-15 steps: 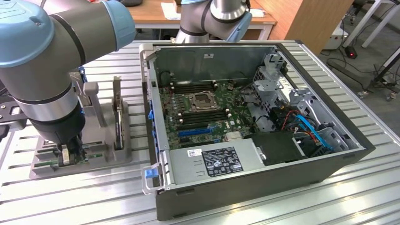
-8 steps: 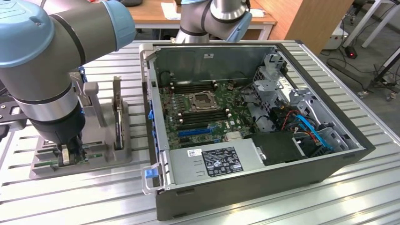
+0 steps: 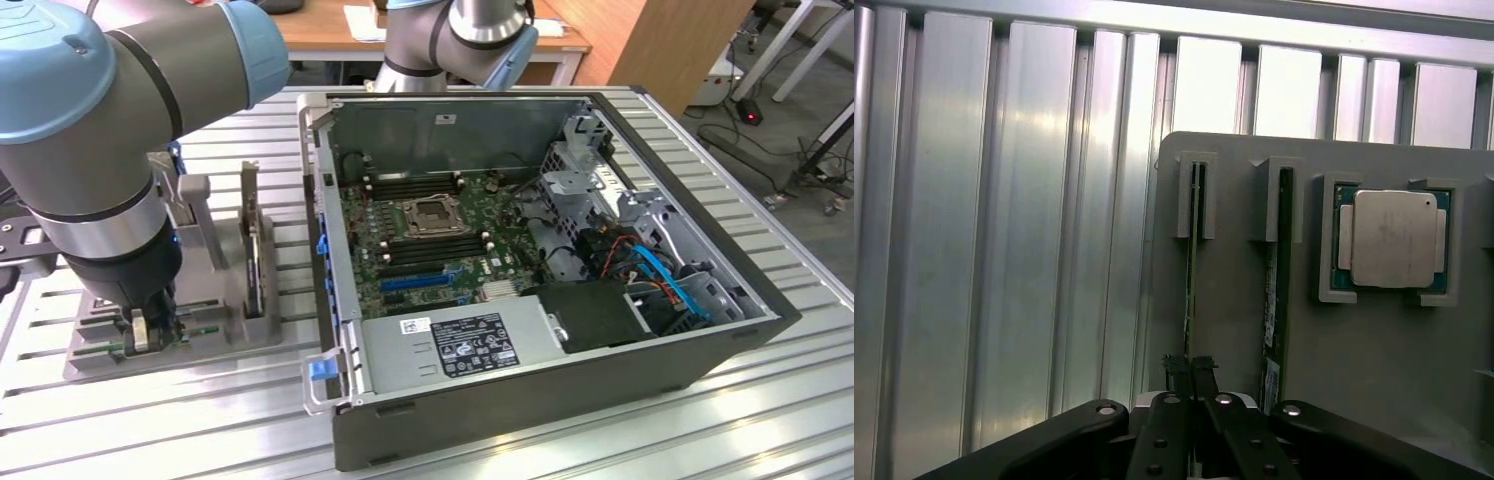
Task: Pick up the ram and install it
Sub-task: 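Pick up the ram and move it above insertion slot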
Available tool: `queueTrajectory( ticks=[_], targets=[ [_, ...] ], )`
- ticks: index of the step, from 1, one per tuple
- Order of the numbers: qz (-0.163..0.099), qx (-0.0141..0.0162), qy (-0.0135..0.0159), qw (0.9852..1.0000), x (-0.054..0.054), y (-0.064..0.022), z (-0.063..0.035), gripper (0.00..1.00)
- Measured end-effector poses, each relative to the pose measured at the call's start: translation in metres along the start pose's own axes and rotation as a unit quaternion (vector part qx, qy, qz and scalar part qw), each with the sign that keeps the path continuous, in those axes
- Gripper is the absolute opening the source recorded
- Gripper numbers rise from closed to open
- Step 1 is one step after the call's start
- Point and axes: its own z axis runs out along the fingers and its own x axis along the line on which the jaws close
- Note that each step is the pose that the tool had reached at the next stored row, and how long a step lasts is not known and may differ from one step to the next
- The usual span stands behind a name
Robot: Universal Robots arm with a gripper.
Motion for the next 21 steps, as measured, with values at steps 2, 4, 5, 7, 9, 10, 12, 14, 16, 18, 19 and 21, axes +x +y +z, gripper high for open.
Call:
queueTrajectory(
  ticks=[2,4,5,7,9,10,12,14,16,18,19,21],
  targets=[
    [0.000,0.0000,0.0000,1.0000,0.0000,0.0000,0.0000,0.11],
    [0.000,0.0000,0.0000,1.0000,0.0000,0.0000,0.0000,0.11],
    [0.000,0.0000,0.0000,1.0000,0.0000,0.0000,0.0000,0.11],
    [0.002,0.0001,-0.0001,1.0000,0.0000,0.0000,0.0000,0.11],
    [0.004,0.0001,-0.0002,1.0000,0.0000,0.0000,0.0000,0.11],
    [0.004,0.0001,-0.0002,1.0000,0.0000,0.0000,0.0000,0.11],
    [0.004,0.0001,-0.0002,1.0000,0.0000,0.0000,0.0000,0.11],
    [0.004,0.0001,-0.0002,1.0000,0.0000,0.0000,0.0000,0.11],
    [0.004,0.0002,-0.0002,1.0000,0.0000,0.0000,0.0000,0.11],
    [0.004,0.0001,-0.0002,1.0000,0.0000,0.0000,0.0000,0.11],
    [0.004,0.0002,-0.0003,1.0000,0.0000,0.0000,-0.0003,0.11],
    [0.004,0.0001,-0.0002,1.0000,0.0000,0.0001,-0.0018,0.11]
  ],
)
